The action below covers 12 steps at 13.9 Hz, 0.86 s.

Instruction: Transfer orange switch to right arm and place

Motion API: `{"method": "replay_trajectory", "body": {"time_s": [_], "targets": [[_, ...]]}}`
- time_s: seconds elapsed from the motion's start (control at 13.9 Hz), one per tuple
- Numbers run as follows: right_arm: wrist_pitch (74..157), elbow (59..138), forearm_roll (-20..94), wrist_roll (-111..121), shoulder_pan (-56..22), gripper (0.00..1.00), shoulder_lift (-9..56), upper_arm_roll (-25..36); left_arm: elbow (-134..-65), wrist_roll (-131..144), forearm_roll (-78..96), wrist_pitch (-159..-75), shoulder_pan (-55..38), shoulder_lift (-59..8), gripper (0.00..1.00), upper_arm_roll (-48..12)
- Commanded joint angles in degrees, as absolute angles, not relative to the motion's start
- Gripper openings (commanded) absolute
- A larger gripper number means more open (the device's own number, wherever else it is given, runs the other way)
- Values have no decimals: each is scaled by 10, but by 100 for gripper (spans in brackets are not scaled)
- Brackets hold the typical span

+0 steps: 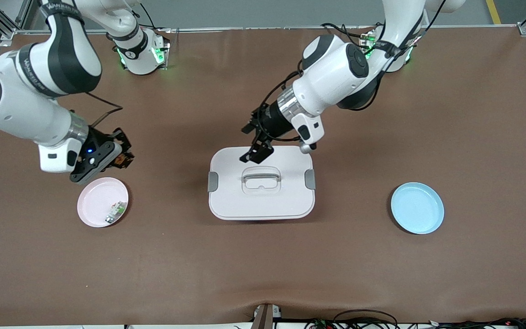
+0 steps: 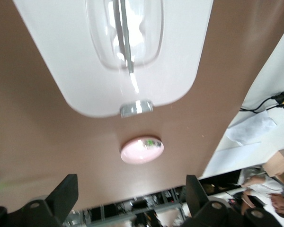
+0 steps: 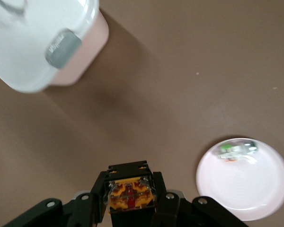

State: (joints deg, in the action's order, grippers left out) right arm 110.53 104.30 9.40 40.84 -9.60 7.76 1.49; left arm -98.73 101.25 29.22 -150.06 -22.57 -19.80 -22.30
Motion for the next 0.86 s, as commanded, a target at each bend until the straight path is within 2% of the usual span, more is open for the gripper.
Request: {"method": "replay_trajectory", "body": {"time_s": [0.0, 0.22, 0.5, 0.65, 0.79], "targets": [[1096, 1012, 63, 504, -63, 0, 115, 6, -1080, 963, 258, -1503, -191, -130, 100, -223], [1100, 969, 6, 594, -48, 0, 160, 6, -1123, 878, 257, -1499, -143, -99, 100, -224], [1153, 974, -22, 644, -34, 0, 198, 6, -1165, 722, 257, -1490, -78, -69, 100, -224], [1196, 990, -28, 690, -15, 0, 210, 6, -1186, 642, 256, -1468, -46, -55, 100, -224], [1235, 1000, -28, 727, 7, 0, 227, 6, -1191, 533, 238, -1407, 0, -41, 100, -224]]}}
